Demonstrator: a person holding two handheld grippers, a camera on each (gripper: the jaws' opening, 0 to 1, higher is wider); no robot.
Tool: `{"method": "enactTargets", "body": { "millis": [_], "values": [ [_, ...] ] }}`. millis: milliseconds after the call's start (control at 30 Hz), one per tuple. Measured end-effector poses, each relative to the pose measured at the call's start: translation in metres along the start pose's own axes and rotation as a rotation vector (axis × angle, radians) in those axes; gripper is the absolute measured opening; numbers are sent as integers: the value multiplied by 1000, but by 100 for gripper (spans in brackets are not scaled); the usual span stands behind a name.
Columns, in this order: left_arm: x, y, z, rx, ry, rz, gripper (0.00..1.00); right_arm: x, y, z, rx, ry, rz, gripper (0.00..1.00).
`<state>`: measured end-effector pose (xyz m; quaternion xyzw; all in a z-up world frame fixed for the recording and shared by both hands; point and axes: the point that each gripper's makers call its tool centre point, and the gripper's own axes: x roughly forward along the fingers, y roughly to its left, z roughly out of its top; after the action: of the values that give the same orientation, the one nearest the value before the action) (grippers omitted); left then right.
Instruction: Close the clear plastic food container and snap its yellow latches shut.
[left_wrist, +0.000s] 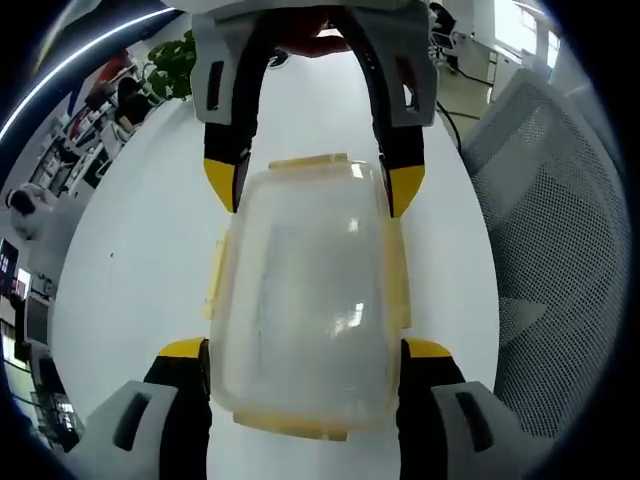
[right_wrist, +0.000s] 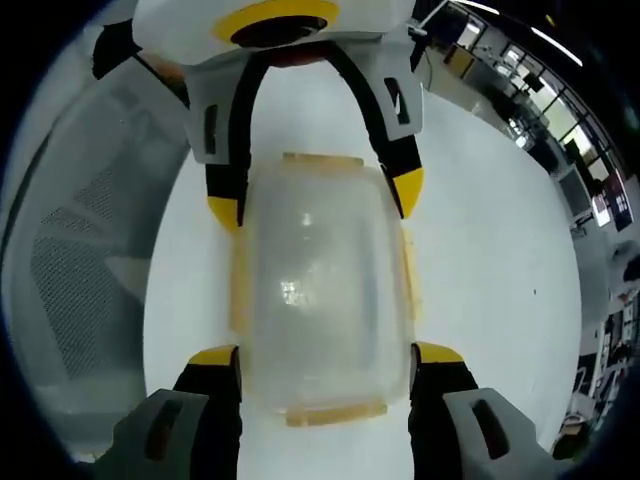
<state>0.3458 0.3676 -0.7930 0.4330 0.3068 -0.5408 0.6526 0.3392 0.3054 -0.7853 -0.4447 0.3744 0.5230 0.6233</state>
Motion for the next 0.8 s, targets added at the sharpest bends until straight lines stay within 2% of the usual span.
{"method": "enactTargets", "body": {
  "millis": [800],
  "values": [
    [0, 2, 0, -6, -8, 10, 76, 2, -2, 2, 3, -9, -11, 68]
  ]
}}
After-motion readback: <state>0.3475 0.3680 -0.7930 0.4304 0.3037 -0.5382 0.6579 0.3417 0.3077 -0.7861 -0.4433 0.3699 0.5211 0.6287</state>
